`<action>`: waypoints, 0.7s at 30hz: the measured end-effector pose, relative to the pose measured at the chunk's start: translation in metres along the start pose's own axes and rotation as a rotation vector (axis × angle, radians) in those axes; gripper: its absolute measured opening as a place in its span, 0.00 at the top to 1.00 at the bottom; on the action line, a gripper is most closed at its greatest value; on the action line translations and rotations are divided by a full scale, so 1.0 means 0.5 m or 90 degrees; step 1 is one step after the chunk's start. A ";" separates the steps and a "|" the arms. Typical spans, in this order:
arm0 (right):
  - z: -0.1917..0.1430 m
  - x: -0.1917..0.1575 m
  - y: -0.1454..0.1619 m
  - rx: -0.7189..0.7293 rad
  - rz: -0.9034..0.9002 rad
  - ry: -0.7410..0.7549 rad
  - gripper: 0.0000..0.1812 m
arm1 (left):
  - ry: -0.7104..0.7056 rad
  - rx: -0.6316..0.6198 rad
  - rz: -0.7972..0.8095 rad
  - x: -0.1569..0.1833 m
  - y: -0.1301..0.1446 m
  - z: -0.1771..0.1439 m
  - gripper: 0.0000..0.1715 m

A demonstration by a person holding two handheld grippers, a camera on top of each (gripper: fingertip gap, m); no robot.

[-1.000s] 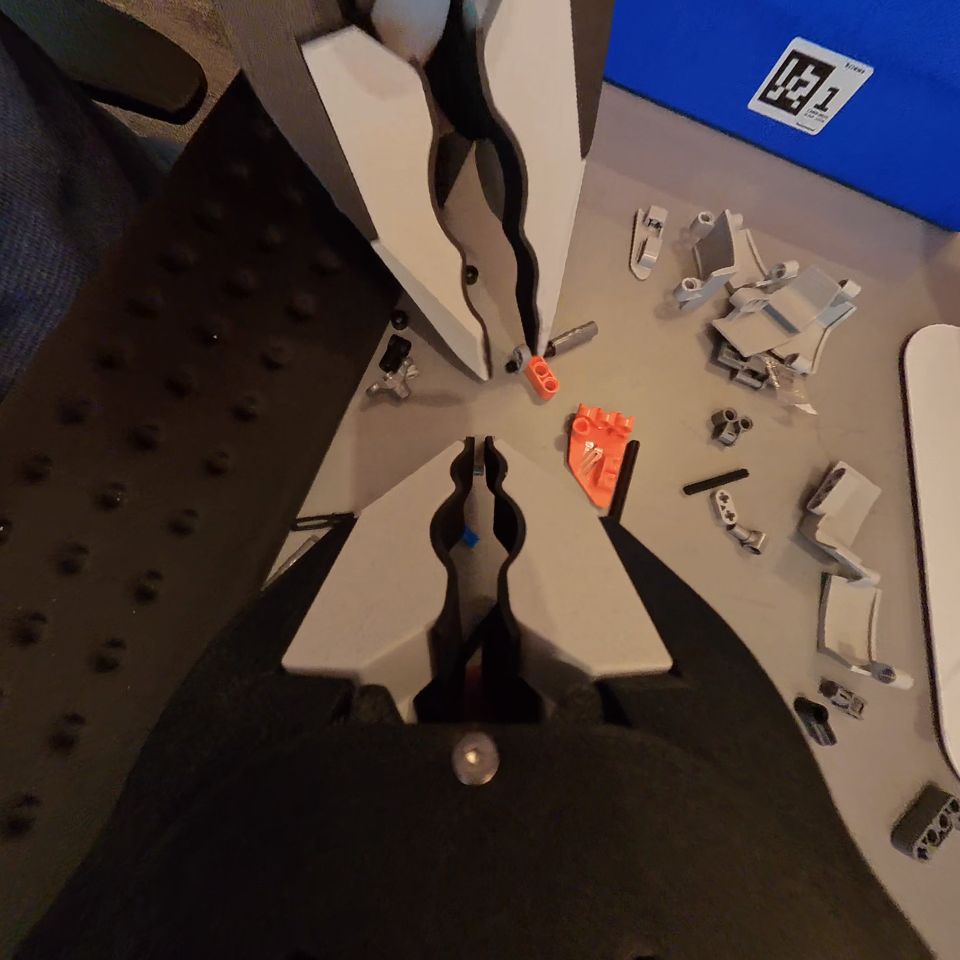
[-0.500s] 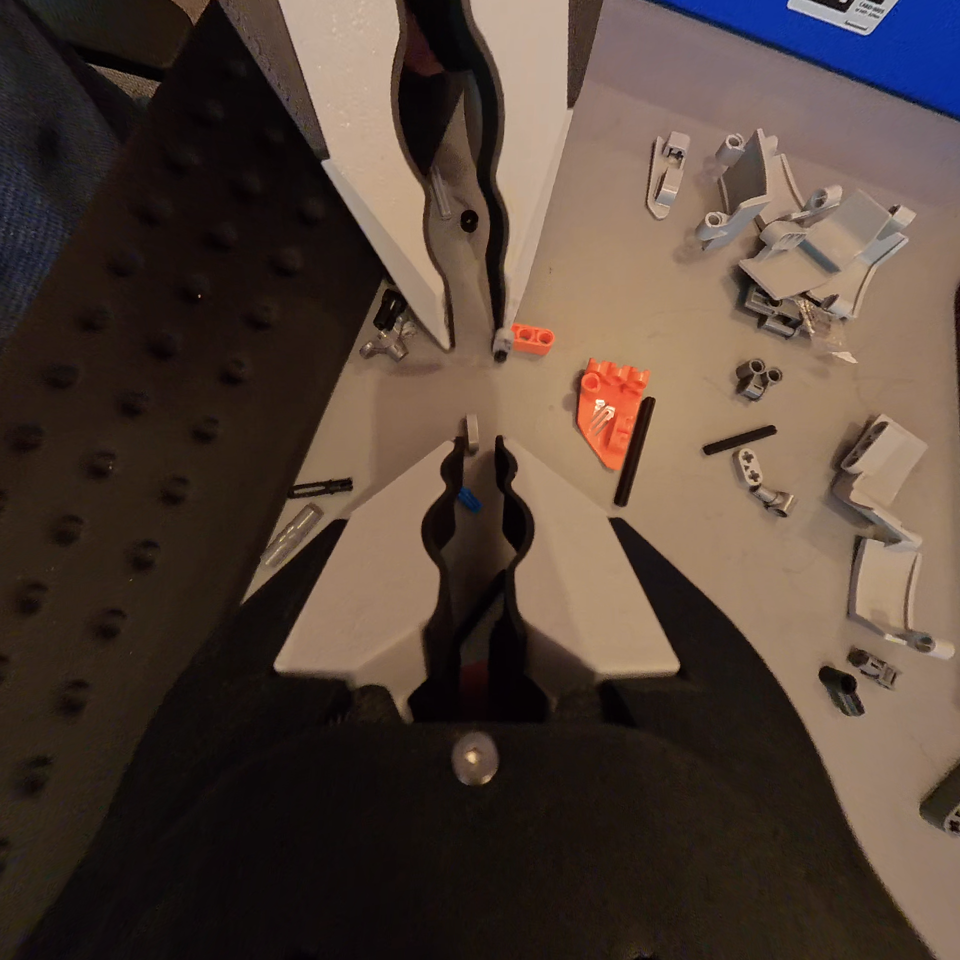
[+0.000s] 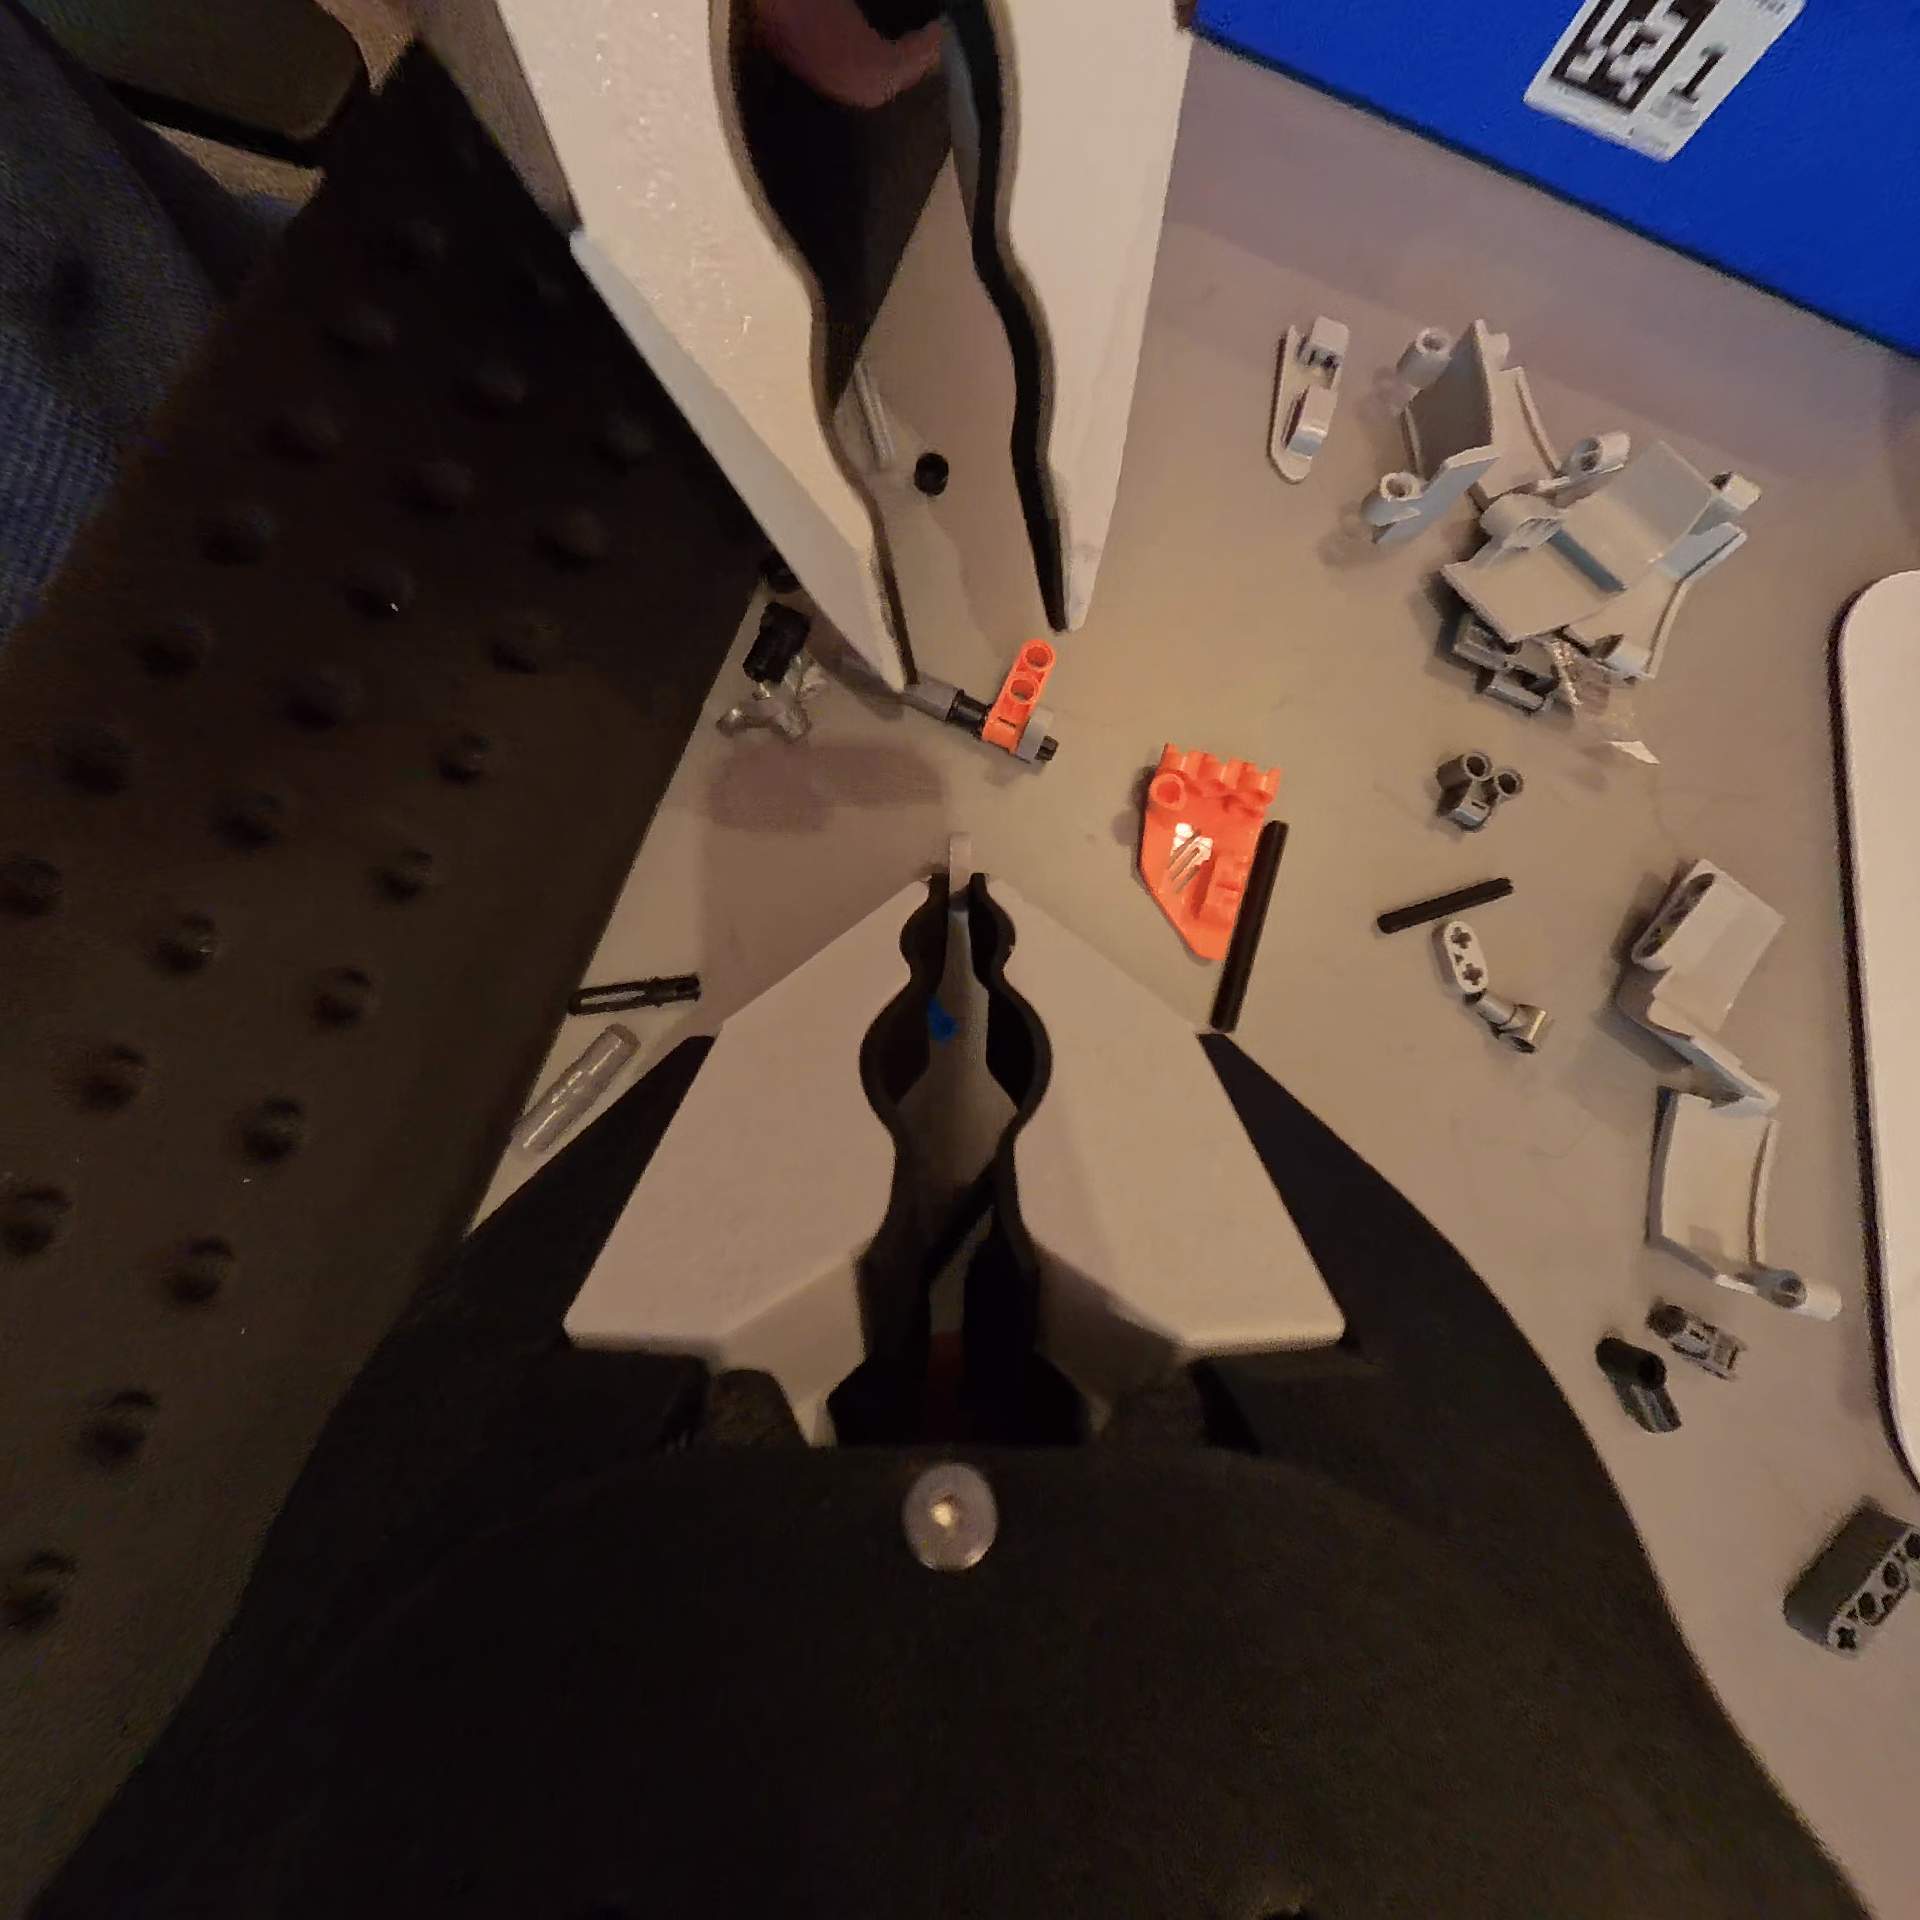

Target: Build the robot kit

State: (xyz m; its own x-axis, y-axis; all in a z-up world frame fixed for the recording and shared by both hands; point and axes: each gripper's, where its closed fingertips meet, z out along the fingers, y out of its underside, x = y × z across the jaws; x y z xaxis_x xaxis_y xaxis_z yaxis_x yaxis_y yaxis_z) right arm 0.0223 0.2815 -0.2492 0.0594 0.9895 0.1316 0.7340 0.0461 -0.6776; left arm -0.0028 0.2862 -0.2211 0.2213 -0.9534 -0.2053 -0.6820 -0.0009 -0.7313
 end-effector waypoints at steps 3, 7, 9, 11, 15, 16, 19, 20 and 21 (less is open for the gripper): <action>-0.017 0.000 -0.023 0.040 0.006 -0.007 0.99 | -0.030 0.019 0.079 0.004 -0.018 0.006 0.89; -0.036 -0.008 -0.045 0.076 -0.008 -0.015 0.99 | -0.013 0.030 0.085 0.018 -0.027 0.014 0.96; -0.040 -0.007 -0.046 0.075 -0.019 -0.009 0.99 | -0.005 0.035 0.071 0.019 -0.028 0.016 0.97; -0.042 -0.008 -0.046 0.075 -0.024 -0.008 0.99 | 0.015 0.042 0.052 0.023 -0.031 0.015 0.96; -0.053 -0.007 -0.055 0.092 -0.019 -0.008 0.99 | 0.051 0.077 0.022 0.032 -0.045 0.008 0.93; -0.055 -0.008 -0.057 0.096 -0.019 -0.008 0.99 | 0.052 0.087 0.017 0.030 -0.050 0.006 0.94; -0.056 -0.012 -0.060 0.097 -0.023 -0.011 0.99 | 0.056 0.089 0.016 0.031 -0.051 0.007 0.98; -0.055 -0.012 -0.059 0.097 -0.023 -0.011 0.99 | 0.062 0.089 0.011 0.031 -0.050 0.008 0.98; -0.054 -0.010 -0.059 0.098 -0.022 -0.008 0.99 | 0.066 0.090 -0.005 0.029 -0.049 0.008 0.98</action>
State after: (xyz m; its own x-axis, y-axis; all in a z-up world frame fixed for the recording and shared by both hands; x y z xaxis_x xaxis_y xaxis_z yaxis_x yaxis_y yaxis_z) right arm 0.0185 0.2713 -0.2102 0.0271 0.9885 0.1485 0.6231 0.0995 -0.7758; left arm 0.0201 0.2734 -0.2087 0.1481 -0.9795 -0.1367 -0.5741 0.0274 -0.8183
